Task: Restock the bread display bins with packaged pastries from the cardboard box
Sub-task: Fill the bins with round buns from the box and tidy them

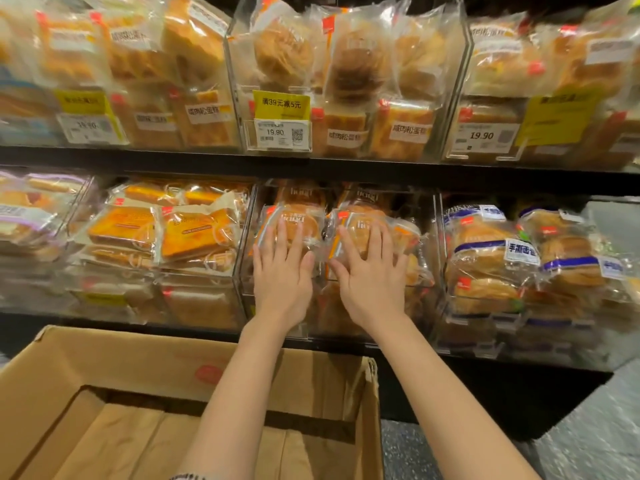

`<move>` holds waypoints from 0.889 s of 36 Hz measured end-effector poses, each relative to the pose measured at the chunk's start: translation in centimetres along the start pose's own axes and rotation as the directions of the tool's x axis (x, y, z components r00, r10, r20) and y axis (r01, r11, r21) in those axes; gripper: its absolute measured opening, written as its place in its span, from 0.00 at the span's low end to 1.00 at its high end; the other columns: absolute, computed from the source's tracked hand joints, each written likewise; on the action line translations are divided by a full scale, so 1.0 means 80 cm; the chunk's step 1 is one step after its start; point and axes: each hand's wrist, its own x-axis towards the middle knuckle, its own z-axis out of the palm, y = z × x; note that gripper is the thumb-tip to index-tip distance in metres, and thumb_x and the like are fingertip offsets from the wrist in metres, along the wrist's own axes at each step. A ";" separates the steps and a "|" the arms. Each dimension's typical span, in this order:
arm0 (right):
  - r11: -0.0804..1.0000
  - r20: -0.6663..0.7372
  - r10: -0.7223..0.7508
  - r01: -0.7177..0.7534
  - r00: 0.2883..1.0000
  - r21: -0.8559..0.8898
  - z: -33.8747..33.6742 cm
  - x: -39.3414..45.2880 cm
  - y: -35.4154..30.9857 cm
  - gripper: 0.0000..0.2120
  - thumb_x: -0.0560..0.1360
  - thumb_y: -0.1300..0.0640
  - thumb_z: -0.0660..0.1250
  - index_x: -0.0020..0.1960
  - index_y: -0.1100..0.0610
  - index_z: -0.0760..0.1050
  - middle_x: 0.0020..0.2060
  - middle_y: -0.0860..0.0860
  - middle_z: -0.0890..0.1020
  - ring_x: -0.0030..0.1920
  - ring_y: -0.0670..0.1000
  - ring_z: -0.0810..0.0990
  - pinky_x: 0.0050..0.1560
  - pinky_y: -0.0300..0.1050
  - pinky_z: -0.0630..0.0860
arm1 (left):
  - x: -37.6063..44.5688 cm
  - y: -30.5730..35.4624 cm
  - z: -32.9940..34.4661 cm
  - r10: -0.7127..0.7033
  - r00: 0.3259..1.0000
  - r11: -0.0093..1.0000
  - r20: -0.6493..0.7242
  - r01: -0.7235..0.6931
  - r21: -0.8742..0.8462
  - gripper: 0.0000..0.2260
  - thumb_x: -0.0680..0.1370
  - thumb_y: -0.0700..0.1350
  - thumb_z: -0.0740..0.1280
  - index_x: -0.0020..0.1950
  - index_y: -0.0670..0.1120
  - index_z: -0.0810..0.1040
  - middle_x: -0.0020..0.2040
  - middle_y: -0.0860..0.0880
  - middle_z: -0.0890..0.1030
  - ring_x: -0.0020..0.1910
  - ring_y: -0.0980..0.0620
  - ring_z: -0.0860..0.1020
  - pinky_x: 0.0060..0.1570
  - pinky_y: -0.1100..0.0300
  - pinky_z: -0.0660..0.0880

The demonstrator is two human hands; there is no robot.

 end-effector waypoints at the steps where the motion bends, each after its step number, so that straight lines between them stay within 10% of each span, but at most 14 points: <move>1: 1.000 0.007 0.000 0.000 1.000 -0.007 -0.001 -0.001 -0.001 0.29 0.80 0.37 0.44 0.78 0.42 0.42 0.78 0.57 0.41 0.77 0.57 0.37 0.74 0.58 0.39 | -0.001 -0.001 -0.004 0.017 1.000 0.999 0.011 -0.016 -0.045 0.25 0.80 0.59 0.37 0.77 0.56 0.43 0.79 0.52 0.40 0.76 0.53 0.35 0.73 0.53 0.33; 9: 1.000 0.023 0.014 -0.013 1.000 -0.015 -0.035 -0.020 -0.031 0.35 0.81 0.47 0.57 0.79 0.51 0.39 0.77 0.60 0.40 0.77 0.59 0.36 0.76 0.60 0.41 | -0.027 -0.022 -0.060 0.085 0.991 0.977 0.107 -0.062 -0.203 0.25 0.82 0.50 0.57 0.78 0.53 0.52 0.79 0.54 0.45 0.76 0.57 0.40 0.76 0.52 0.43; 18: 0.959 0.002 -0.131 0.126 0.991 0.253 -0.065 -0.037 -0.113 0.24 0.79 0.54 0.62 0.74 0.52 0.61 0.78 0.51 0.51 0.78 0.52 0.47 0.77 0.52 0.50 | -0.057 -0.102 -0.139 0.064 0.994 0.982 0.093 -0.046 -0.181 0.21 0.79 0.41 0.65 0.71 0.51 0.70 0.77 0.54 0.60 0.76 0.54 0.55 0.74 0.53 0.56; 25: 0.912 0.090 -0.317 0.277 0.944 0.302 -0.062 -0.017 -0.172 0.26 0.81 0.51 0.60 0.76 0.49 0.57 0.78 0.49 0.54 0.77 0.50 0.54 0.72 0.48 0.59 | -0.058 -0.180 -0.188 -0.021 1.000 1.000 -0.011 0.021 0.004 0.23 0.78 0.42 0.66 0.73 0.46 0.68 0.77 0.48 0.61 0.77 0.50 0.55 0.75 0.51 0.54; 32: 0.857 0.166 -0.515 0.499 0.841 0.131 -0.042 0.033 -0.241 0.30 0.80 0.47 0.61 0.77 0.44 0.52 0.78 0.52 0.49 0.78 0.54 0.47 0.75 0.52 0.47 | -0.033 -0.231 -0.201 -0.031 0.989 0.986 0.147 0.007 0.166 0.29 0.81 0.49 0.61 0.78 0.47 0.52 0.79 0.48 0.48 0.78 0.50 0.46 0.76 0.52 0.46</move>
